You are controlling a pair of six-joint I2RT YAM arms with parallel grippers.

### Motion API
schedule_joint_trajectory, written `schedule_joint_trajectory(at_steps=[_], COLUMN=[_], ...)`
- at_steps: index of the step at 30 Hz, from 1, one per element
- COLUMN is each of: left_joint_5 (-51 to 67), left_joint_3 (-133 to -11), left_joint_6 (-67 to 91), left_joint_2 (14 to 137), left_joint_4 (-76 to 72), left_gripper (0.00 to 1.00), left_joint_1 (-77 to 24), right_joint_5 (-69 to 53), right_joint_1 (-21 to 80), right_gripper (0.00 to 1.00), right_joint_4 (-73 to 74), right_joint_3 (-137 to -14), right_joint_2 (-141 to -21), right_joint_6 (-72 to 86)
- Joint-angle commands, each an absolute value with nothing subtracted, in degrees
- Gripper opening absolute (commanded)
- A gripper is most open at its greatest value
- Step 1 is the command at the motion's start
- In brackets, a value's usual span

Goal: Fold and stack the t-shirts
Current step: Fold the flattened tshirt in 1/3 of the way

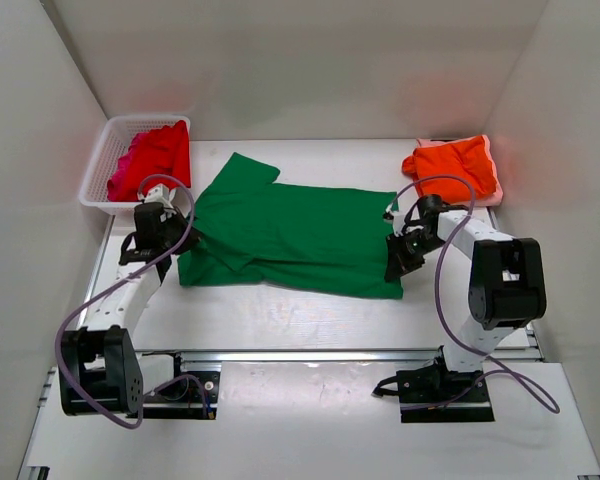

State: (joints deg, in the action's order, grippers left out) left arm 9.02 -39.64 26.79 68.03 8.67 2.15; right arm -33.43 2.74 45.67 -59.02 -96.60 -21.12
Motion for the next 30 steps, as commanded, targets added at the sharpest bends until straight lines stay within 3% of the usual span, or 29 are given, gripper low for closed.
schedule_joint_trajectory(at_steps=[1,8,15,18,23,26,29,30], left_joint_5=[9.2,8.9,8.3,10.8,16.7,18.6,17.0,15.6], left_joint_3=[-41.4,-41.1,-43.9,-48.9,-57.5,-62.2,-60.0,-57.8], left_joint_6=[26.4,27.0,27.7,27.5,28.9,28.7,30.1,29.5], left_joint_2=[69.6,73.9,79.7,85.6,93.0,93.6,88.2,84.9], left_joint_4=[4.9,1.8,-3.2,-2.9,-4.8,-3.5,-0.5,0.0], left_gripper=[0.00,0.04,0.15,0.32,0.52,0.55,0.54,0.56], left_joint_1=[3.0,2.4,2.7,2.9,3.0,2.5,2.4,2.2], right_joint_5=[-32.3,-31.9,-30.2,-28.4,-25.8,-23.4,-18.4,-15.0], right_joint_1=[1.8,3.2,3.7,4.3,5.4,5.1,4.9,4.9], right_gripper=[0.00,0.00,0.00,0.01,0.14,0.41,0.59,0.60], right_joint_4=[43.5,41.4,40.0,40.0,39.1,37.6,35.3,34.1], right_joint_3=[-61.1,-63.2,-64.9,-64.9,-65.0,-64.9,-64.3,-64.6], right_joint_2=[-97.2,-99.4,-99.9,-100.2,-99.8,-97.8,-94.1,-92.0], right_joint_6=[-21.4,-20.0,-18.5,-18.2,-17.3,-15.1,-13.2,-11.0])
